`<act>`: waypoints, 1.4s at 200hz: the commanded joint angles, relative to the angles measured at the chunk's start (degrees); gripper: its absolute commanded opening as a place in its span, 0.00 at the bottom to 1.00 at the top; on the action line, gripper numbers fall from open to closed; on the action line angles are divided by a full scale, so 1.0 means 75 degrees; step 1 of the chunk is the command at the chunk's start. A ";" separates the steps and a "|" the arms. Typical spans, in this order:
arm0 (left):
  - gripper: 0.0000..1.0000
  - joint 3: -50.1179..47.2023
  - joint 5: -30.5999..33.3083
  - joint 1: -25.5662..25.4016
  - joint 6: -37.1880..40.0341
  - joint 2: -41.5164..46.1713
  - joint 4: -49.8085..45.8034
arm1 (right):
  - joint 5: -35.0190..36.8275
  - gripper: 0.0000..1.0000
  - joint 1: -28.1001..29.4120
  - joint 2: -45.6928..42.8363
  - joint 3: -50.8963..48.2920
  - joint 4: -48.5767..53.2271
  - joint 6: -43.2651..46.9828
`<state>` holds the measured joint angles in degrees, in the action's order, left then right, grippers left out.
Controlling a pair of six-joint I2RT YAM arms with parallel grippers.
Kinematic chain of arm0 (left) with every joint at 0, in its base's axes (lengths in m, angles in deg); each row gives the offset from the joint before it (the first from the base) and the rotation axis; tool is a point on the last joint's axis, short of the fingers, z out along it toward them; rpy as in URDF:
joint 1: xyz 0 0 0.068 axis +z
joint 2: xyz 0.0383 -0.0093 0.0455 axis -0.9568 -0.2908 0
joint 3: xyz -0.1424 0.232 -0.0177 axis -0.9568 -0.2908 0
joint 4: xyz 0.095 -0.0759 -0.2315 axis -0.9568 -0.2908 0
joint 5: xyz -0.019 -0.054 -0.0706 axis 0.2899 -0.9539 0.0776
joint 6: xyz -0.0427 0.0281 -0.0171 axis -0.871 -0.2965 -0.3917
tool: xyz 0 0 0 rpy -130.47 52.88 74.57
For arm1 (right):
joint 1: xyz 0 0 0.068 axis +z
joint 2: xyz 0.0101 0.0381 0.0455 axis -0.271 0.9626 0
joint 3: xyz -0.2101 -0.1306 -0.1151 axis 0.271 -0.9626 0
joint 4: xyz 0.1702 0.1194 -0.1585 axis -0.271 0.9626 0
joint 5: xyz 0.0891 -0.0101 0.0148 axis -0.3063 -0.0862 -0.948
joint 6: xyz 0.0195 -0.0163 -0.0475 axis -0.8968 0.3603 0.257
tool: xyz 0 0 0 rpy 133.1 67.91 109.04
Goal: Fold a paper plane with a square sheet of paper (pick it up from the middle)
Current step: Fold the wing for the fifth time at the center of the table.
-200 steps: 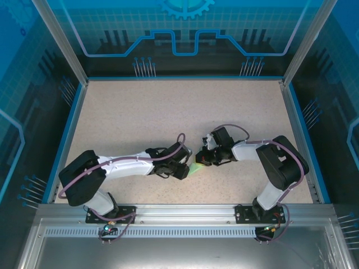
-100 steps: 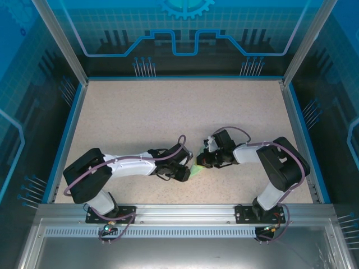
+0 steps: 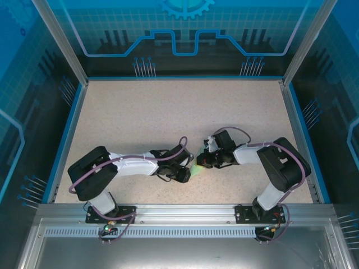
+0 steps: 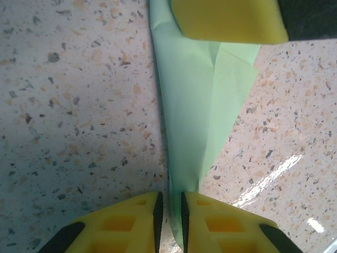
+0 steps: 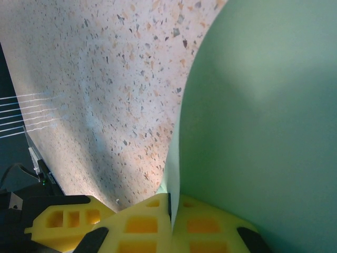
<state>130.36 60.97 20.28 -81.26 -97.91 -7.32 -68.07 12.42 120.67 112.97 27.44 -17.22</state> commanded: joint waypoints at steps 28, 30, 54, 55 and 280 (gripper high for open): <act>0.19 -0.0018 -0.0015 -0.0013 0.0228 -0.0208 -0.0314 | -0.0052 0.00 0.0115 -0.0197 -0.0120 0.0177 0.0215; 0.19 -0.0025 -0.0012 -0.0013 0.0233 -0.0214 -0.0319 | -0.0049 0.00 0.0115 -0.0210 -0.0125 0.0187 0.0213; 0.18 -0.0059 -0.0025 -0.0024 0.0279 -0.0258 -0.0377 | -0.0064 0.00 0.0115 -0.0268 -0.0126 0.0253 0.0255; 0.18 -0.0067 -0.0018 -0.0030 0.0286 -0.0263 -0.0378 | -0.0066 0.00 0.0115 -0.0268 -0.0126 0.0263 0.0257; 0.32 0.0432 -0.0094 -0.0066 -0.0014 0.0111 -0.0100 | 0.0017 0.00 0.0127 -0.0608 -0.0256 0.0802 0.0717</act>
<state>131.71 60.78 20.19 -79.90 -97.91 -9.00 -67.08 12.42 117.17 111.88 32.03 -12.91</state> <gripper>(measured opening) 0.306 0.045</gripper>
